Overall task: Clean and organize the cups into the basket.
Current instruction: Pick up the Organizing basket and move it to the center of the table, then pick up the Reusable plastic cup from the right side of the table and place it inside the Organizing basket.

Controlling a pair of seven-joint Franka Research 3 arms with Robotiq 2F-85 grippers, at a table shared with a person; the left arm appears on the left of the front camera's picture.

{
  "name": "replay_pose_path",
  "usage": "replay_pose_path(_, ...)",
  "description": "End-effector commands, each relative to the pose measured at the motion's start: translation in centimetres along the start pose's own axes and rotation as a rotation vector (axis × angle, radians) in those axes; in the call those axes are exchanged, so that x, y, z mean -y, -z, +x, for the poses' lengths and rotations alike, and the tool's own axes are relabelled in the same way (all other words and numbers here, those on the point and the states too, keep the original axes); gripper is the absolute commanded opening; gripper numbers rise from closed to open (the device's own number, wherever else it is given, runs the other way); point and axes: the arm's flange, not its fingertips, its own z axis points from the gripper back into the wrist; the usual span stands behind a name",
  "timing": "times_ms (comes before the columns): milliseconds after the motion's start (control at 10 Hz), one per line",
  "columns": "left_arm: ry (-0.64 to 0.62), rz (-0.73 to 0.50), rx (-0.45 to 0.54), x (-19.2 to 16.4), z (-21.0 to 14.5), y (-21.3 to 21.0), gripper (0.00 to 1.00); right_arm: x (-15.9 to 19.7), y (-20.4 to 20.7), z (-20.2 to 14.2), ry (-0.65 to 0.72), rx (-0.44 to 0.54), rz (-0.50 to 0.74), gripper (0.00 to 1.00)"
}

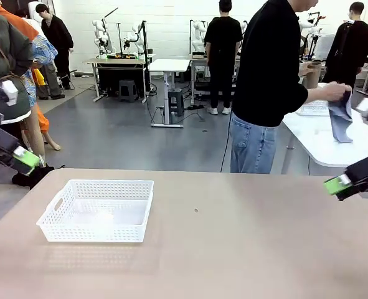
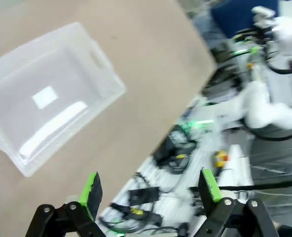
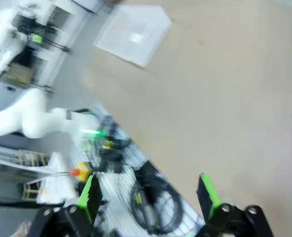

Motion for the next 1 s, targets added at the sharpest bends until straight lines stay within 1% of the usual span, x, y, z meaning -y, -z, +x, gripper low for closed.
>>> replay_pose_path(0, -0.587, -0.516, 0.18, -4.9, 1.3, -2.9, 1.0, 3.3, -2.7, -1.8, 0.33, 0.204, 0.467, 1.0)
replay_pose_path(200, -0.686, -0.515, 0.322, -8.9, -0.7, -6.2, 1.0, 5.8, -6.1, -5.0, 0.388, 0.31, 0.467, 1.0)
replay_pose_path(400, -0.763, -0.46, 0.442, -12.4, -3.0, -9.7, 1.0, 7.3, -9.7, -7.7, 0.42, 0.41, 0.446, 1.0)
replay_pose_path(600, -0.816, -0.38, 0.529, -14.5, -5.4, -12.7, 1.0, 8.5, -12.6, -9.9, 0.466, 0.473, 0.384, 1.0)
replay_pose_path(700, -0.842, -0.363, 0.572, -15.4, -6.8, -14.0, 1.0, 9.1, -13.9, -11.0, 0.491, 0.501, 0.366, 1.0)
replay_pose_path(900, -0.871, -0.352, 0.612, -16.7, -8.8, -15.8, 1.0, 10.3, -15.5, -12.9, 0.523, 0.524, 0.339, 1.0)
